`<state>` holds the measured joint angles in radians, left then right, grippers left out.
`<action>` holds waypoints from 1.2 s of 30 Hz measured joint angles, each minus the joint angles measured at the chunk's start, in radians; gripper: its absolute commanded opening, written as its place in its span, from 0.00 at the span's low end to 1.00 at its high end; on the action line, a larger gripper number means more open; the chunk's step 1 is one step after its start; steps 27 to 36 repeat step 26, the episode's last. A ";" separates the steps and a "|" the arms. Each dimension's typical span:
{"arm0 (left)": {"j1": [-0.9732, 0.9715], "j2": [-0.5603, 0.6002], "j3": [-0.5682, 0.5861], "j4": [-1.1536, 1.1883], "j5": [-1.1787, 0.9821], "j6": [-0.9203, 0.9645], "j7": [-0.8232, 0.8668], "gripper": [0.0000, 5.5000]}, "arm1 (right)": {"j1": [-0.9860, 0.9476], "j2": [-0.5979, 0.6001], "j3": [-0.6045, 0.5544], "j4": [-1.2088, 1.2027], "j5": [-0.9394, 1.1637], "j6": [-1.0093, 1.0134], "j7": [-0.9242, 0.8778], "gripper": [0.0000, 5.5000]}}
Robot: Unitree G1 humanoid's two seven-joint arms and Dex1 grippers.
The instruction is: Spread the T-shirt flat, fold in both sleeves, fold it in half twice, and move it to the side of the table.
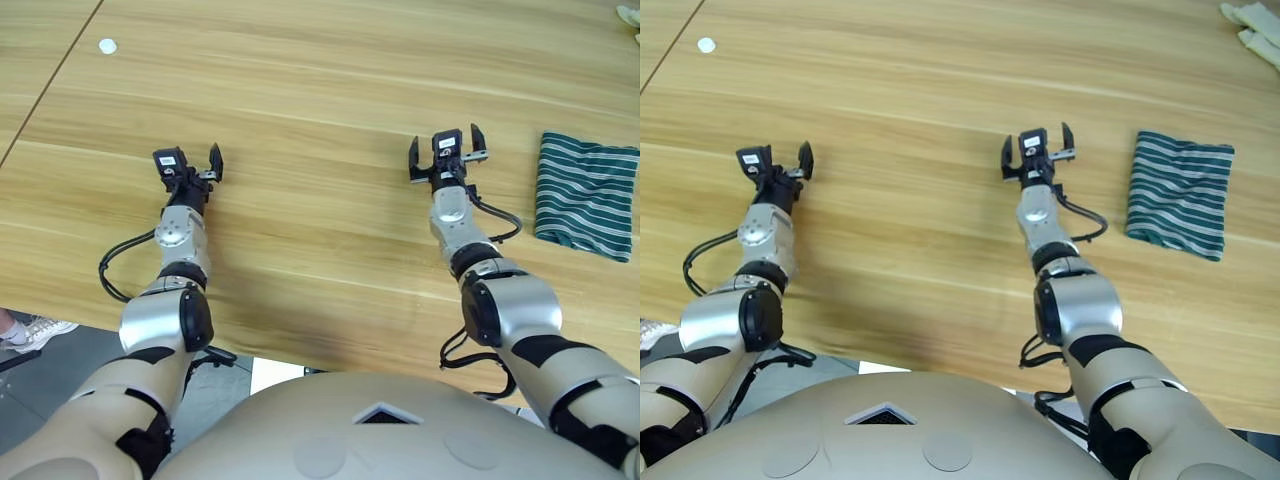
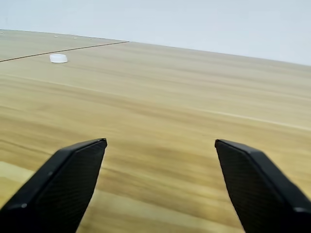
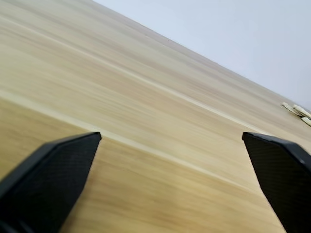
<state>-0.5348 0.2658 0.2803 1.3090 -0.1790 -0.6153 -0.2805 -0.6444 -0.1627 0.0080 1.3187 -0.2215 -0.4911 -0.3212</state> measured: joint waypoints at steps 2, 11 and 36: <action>0.010 0.006 -0.011 0.000 0.037 -0.020 0.032 0.76 | 0.002 -0.009 0.009 0.001 -0.020 0.008 -0.051 0.98; 0.058 0.001 -0.016 0.001 0.073 -0.141 -0.044 0.76 | 0.067 -0.005 0.092 -0.025 -0.130 -0.035 -0.340 0.98; 0.074 -0.041 0.087 0.005 0.016 -0.160 -0.025 0.76 | 0.046 -0.018 0.328 -0.025 -0.370 0.064 -0.551 0.98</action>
